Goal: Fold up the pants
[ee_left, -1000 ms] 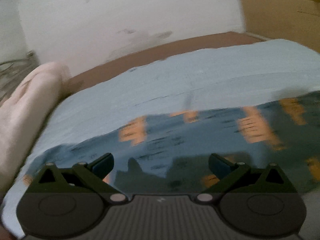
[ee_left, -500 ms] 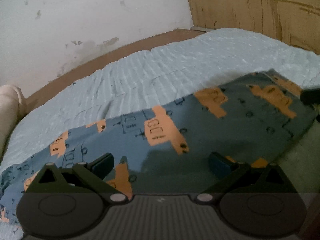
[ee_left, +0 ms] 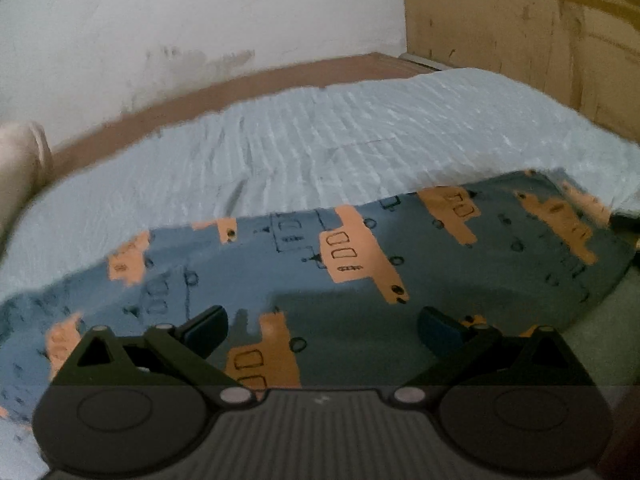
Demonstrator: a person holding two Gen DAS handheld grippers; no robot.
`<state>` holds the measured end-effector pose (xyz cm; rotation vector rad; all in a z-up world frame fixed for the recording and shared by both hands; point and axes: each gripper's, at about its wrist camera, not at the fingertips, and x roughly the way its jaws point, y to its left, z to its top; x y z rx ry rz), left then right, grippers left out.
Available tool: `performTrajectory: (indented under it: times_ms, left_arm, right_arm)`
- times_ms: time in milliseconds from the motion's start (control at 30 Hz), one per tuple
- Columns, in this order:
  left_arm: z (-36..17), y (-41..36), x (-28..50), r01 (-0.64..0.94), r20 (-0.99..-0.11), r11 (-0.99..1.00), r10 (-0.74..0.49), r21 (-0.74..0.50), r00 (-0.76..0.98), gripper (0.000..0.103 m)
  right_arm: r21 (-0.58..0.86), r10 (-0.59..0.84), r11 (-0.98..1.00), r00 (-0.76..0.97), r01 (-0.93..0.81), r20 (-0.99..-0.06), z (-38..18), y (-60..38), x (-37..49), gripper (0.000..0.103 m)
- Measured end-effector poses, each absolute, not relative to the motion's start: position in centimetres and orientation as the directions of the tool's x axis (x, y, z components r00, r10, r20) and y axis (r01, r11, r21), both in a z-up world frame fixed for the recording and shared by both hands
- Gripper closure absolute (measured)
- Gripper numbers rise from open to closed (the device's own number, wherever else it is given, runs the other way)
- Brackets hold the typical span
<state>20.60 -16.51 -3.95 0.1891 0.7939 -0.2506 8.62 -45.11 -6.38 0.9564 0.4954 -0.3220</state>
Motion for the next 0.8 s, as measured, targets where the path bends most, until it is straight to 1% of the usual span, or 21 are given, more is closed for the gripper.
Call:
performTrajectory:
  times_ms: [67, 133, 233, 333, 433, 533, 600, 700, 800]
  left_arm:
    - [-3.7, -15.5, 21.5, 0.293, -0.743, 0.956, -0.222, -0.037, 0.632, 0.001]
    - [-3.6, -14.4, 22.5, 0.28, -0.749, 0.947, -0.3, -0.158, 0.59, 0.001]
    - [-3.5, -12.6, 24.1, 0.248, -0.746, 0.912, -0.409, -0.326, 0.525, 0.001]
    - [-2.8, -10.8, 25.1, 0.229, -0.693, 0.853, -0.516, -0.469, 0.503, 0.001]
    - [-1.9, -8.9, 25.6, 0.231, -0.606, 0.77, -0.618, -0.595, 0.5, 0.001]
    - [-1.4, -7.7, 25.6, 0.228, -0.557, 0.725, -0.659, -0.65, 0.505, 0.001]
    - [-1.4, -7.0, 25.2, 0.22, -0.55, 0.72, -0.66, -0.658, 0.512, 0.001]
    - [-2.0, -6.4, 24.7, 0.199, -0.562, 0.729, -0.645, -0.655, 0.518, 0.001]
    - [-2.7, -6.3, 24.6, 0.178, -0.591, 0.753, -0.62, -0.634, 0.516, 0.001]
  right_arm:
    - [0.676, -0.066, 0.557, 0.838, 0.482, -0.542, -6.2, -45.0, 8.7, 0.076]
    - [0.626, -0.096, 0.613, 0.832, 0.482, -0.546, -5.6, -44.4, 9.2, 0.085]
    - [0.53, -0.123, 0.731, 0.847, 0.429, -0.517, -3.9, -42.7, 9.9, 0.087]
    - [0.414, -0.114, 0.845, 0.871, 0.337, -0.477, -1.9, -40.1, 10.7, 0.088]
    - [0.312, -0.058, 0.927, 0.9, 0.21, -0.432, 0.1, -36.8, 11.3, 0.088]
    - [0.219, 0.025, 0.973, 0.913, 0.07, -0.407, 1.3, -33.1, 11.5, 0.088]
    - [0.172, 0.094, 0.985, 0.905, -0.024, -0.414, 1.4, -30.8, 11.6, 0.088]
    - [0.125, 0.178, 0.983, 0.867, -0.135, -0.466, 0.0, -27.6, 11.7, 0.088]
    - [0.146, 0.212, 0.977, 0.807, -0.157, -0.551, -3.1, -26.3, 12.4, 0.088]
